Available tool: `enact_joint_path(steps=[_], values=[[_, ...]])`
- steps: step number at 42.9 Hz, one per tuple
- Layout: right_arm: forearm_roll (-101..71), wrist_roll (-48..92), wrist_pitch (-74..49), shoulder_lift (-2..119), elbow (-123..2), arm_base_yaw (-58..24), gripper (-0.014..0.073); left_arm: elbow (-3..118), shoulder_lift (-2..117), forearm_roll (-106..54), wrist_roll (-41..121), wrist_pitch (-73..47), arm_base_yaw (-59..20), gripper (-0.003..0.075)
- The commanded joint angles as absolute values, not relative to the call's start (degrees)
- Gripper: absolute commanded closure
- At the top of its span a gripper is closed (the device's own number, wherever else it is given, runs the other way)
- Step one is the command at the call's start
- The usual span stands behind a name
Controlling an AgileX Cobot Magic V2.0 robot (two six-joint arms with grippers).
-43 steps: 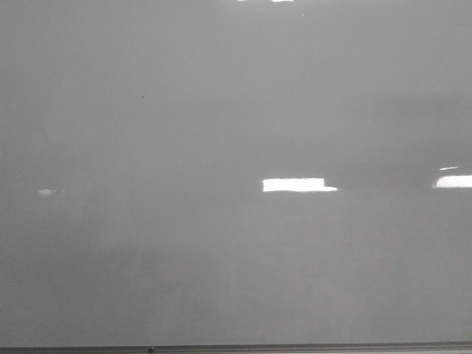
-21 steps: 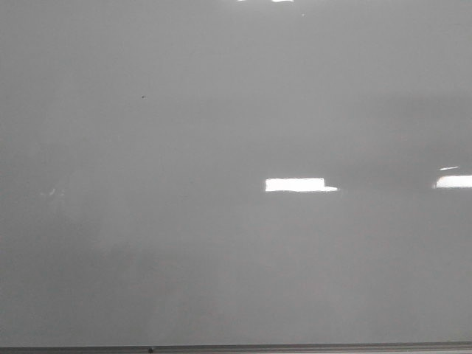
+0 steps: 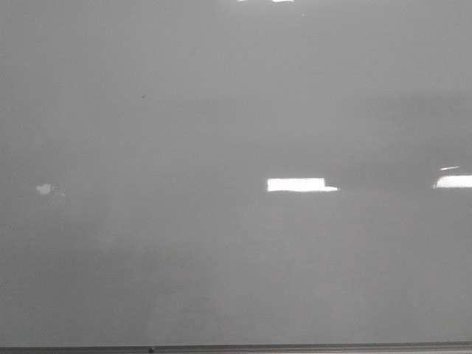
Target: Write number 8 on whiteboard
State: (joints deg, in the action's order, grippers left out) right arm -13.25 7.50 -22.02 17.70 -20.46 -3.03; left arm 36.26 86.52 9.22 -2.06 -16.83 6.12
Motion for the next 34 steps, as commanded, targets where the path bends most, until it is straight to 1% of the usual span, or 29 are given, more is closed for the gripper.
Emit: enact_joint_path(steps=[1,7,14,19,25,30,34], values=[[-14.1,7.7,-17.6,18.6,-22.3,-3.1,0.0126,42.0,82.3,4.4,-2.5,-26.3,5.1,0.0659],[-15.3,7.7,-19.5,18.7,-22.8,-3.1,0.0126,49.3,81.2,-0.7,2.1,-42.6,1.3,0.0659],[-15.3,7.8,-24.8,21.0,-26.0,-3.1,0.0126,57.7,81.1,-9.3,12.4,-53.8,-7.0,0.0659],[-15.3,8.9,-28.7,24.2,-29.3,-3.8,0.0126,61.7,80.4,-18.7,23.1,-57.5,-13.6,0.0659],[-17.8,11.8,-34.1,29.0,-33.2,-6.5,0.0126,63.4,77.9,-33.3,41.5,-59.3,-20.2,0.0659],[-23.5,17.6,-38.5,33.9,-36.4,-9.6,0.0126,63.4,76.0,-44.9,52.7,-62.0,-23.4,0.0659],[-29.5,24.8,-42.4,37.4,-39.2,-12.2,0.0126,63.4,75.1,-51.7,57.6,-66.5,-24.5,0.0659]])
